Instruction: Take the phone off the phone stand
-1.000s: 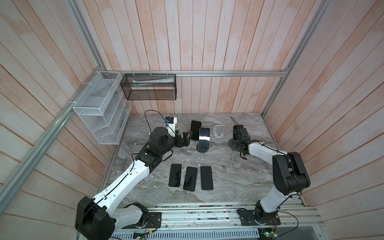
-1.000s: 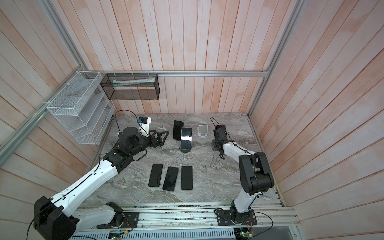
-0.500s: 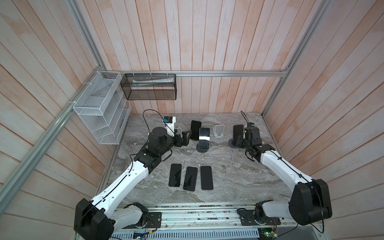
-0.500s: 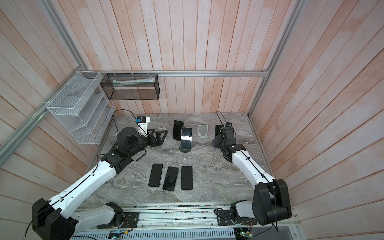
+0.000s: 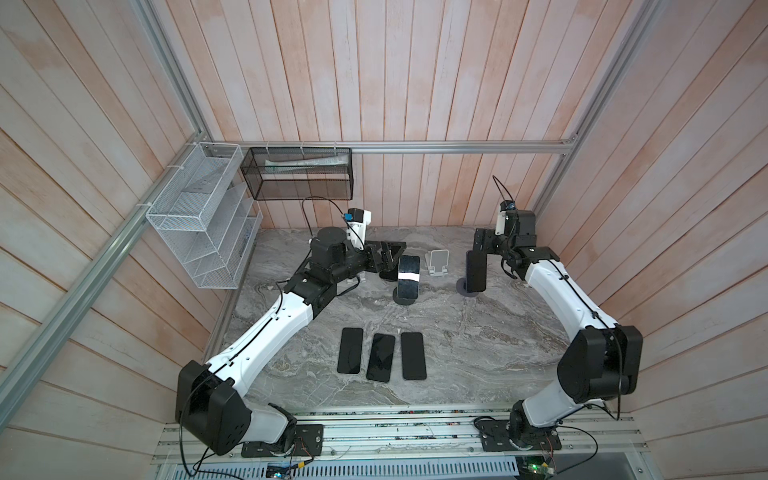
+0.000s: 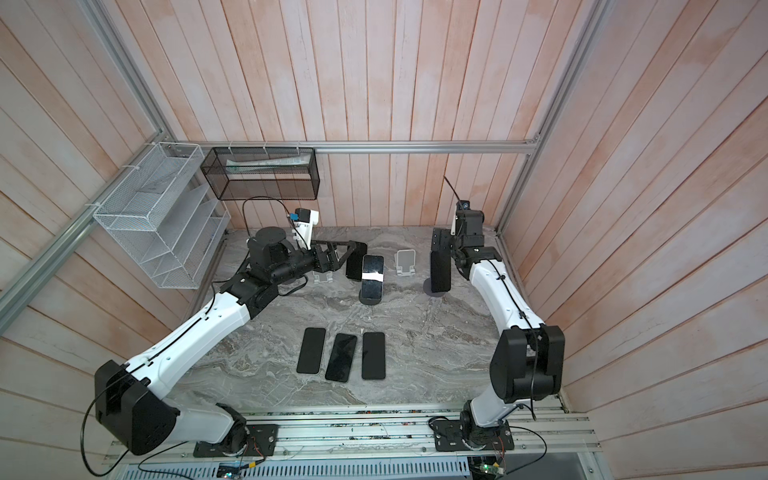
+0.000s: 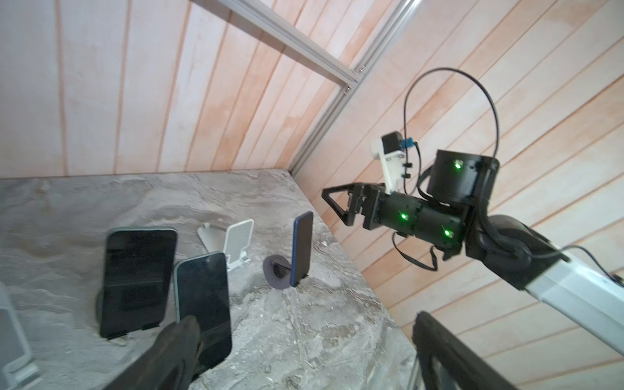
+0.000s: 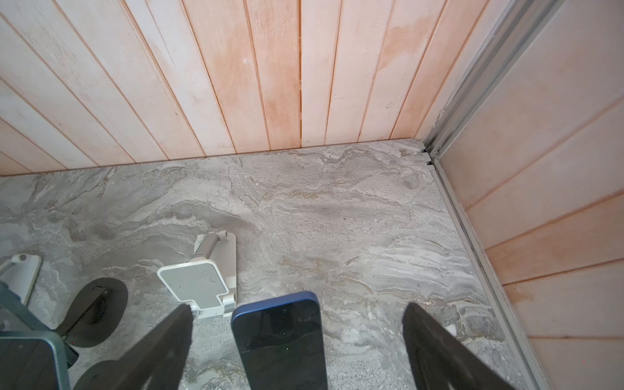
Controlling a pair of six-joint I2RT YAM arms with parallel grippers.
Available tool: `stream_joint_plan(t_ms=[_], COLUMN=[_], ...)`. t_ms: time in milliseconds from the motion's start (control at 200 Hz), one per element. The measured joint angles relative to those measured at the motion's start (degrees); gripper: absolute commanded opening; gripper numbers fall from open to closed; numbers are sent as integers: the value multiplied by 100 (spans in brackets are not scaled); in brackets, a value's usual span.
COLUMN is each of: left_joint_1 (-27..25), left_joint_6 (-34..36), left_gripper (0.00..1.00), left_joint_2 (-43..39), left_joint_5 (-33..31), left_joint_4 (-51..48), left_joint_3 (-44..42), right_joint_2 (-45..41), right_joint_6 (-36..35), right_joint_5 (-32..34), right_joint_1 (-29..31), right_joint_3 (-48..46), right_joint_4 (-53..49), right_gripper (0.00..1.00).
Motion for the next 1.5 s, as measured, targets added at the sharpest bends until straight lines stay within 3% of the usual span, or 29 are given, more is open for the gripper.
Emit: stream_joint_plan(t_ms=[225, 410, 900, 1495], left_joint_1=[-61, -315, -332, -321], left_joint_6=[39, 72, 199, 238], left_gripper=[100, 100, 100, 100], left_joint_2=[221, 345, 328, 326], left_joint_5=[1311, 1711, 1755, 1744], left_joint_4=[275, 271, 264, 251], left_joint_3=[-321, -374, -380, -382], right_joint_2=[452, 588, 1108, 1309], right_joint_6=[-411, -511, -514, -356], right_joint_5=[-535, -664, -844, -1008], right_joint_1=[-66, -96, -140, -157], right_joint_3=[173, 175, 304, 345], right_joint_4=[-382, -417, -407, -396], right_gripper=[98, 98, 97, 75])
